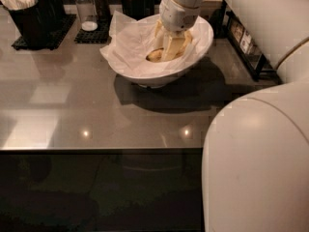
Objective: Pick banana from white bowl
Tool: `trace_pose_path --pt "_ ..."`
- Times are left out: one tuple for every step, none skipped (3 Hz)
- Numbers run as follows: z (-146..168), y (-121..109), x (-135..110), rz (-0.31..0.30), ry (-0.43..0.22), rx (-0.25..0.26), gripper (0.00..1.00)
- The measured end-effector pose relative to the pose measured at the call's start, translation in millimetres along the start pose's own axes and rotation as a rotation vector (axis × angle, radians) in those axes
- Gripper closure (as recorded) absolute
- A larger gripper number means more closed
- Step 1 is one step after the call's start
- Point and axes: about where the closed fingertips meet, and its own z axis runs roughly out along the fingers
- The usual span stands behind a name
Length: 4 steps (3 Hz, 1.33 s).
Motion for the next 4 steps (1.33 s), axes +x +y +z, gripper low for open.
trace_pose_path --pt "-28 0 -8 -0.027 0.063 0.061 1.0" --pt "-55 4 -15 -0.038 0.087 0.133 1.0" --pt "-86 15 -20 -0.044 0.046 0.231 1.0" --pt "-125 39 -20 -0.006 -0.016 0.359 1.0"
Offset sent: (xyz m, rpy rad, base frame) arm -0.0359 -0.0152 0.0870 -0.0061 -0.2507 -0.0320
